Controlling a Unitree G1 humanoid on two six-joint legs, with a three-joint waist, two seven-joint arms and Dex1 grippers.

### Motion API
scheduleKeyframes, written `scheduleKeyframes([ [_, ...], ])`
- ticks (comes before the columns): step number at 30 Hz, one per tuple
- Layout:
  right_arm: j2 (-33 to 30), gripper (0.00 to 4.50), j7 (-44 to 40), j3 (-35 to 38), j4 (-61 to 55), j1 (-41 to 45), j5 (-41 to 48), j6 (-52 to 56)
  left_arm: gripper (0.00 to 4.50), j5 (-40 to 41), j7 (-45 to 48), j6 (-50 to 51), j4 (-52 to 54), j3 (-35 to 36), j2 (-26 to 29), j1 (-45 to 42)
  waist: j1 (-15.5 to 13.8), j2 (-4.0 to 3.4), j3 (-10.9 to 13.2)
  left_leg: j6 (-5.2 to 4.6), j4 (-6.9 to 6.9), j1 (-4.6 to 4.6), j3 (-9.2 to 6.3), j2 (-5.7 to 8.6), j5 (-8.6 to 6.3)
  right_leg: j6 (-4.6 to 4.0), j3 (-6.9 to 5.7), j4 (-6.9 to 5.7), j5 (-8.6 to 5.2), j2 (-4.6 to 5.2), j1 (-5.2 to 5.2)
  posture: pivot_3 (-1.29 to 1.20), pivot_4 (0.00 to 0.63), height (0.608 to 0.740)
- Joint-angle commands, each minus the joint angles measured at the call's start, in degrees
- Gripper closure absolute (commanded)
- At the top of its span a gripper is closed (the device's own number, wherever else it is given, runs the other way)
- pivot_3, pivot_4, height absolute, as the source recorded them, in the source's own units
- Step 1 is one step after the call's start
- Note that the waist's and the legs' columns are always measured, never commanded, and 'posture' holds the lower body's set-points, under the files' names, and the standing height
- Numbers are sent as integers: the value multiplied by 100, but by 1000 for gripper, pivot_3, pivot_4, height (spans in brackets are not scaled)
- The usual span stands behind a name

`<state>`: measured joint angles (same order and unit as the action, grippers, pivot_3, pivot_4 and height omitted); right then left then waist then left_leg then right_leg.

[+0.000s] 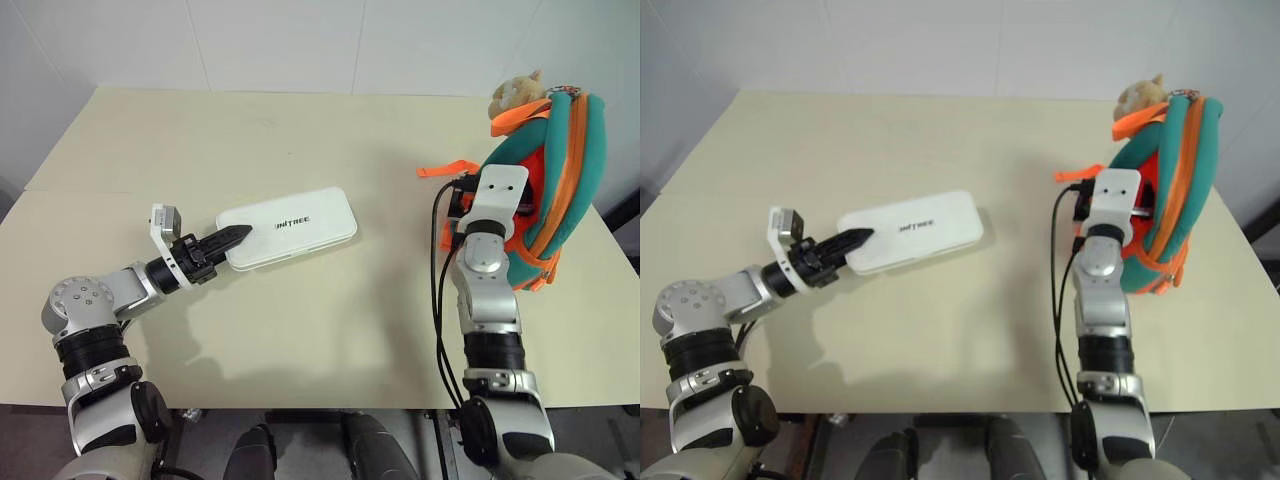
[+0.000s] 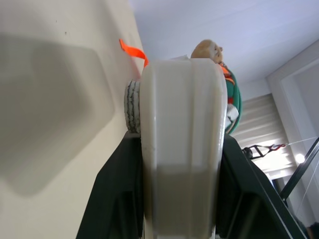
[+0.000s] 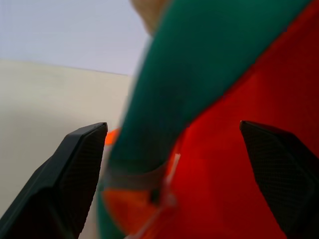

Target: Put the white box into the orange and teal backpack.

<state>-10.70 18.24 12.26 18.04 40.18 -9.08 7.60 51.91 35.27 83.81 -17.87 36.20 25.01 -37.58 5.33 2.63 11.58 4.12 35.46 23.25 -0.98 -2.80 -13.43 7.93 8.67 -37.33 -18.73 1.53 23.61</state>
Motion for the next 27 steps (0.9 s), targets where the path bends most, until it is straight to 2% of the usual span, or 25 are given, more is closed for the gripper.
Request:
scheduleKeyframes([
  [1,-204,0,219,133,676,493,86,-616,3175,314,-77,23,303,162,-25,37,45,0,0,1,0,-1,1,0,0,0,0,0,0,0,0,0,150,740],
  [3,-262,381,269,186,1086,737,170,-786,3175,352,-130,30,341,166,-32,61,96,0,0,1,-1,-1,0,0,1,0,0,0,0,0,-1,0,150,740],
  [5,-336,961,268,180,1391,925,211,-946,3175,381,-164,14,347,167,-25,65,115,0,0,2,-3,-1,0,0,2,1,0,1,0,0,-2,0,150,740],
  [10,-443,2678,212,156,1674,1103,323,-1141,3175,459,-236,-13,342,174,13,73,124,0,0,4,-9,0,-1,0,3,1,-1,5,0,0,-1,0,150,740],
  [15,-490,4297,-43,94,1434,1090,474,-979,3175,458,-281,-100,278,158,70,51,120,0,0,5,-9,0,-2,0,4,1,-1,5,0,0,-1,0,150,740],
  [16,-491,4469,-152,69,1352,1075,518,-928,3175,457,-280,-111,268,147,79,47,121,0,0,6,-9,0,-2,0,4,1,-1,5,0,0,-1,0,150,740],
  [23,-470,4480,-1019,-175,398,760,792,-456,3175,435,-211,-252,22,121,219,-147,124,0,0,9,-14,0,-3,0,6,1,-2,4,0,-1,0,0,150,740],
  [27,-533,4480,-2023,-431,-746,299,1201,91,3175,428,-155,-225,-72,7,337,-209,125,-1,0,12,-23,-2,-3,0,8,1,-2,5,0,-1,3,0,150,740],
])
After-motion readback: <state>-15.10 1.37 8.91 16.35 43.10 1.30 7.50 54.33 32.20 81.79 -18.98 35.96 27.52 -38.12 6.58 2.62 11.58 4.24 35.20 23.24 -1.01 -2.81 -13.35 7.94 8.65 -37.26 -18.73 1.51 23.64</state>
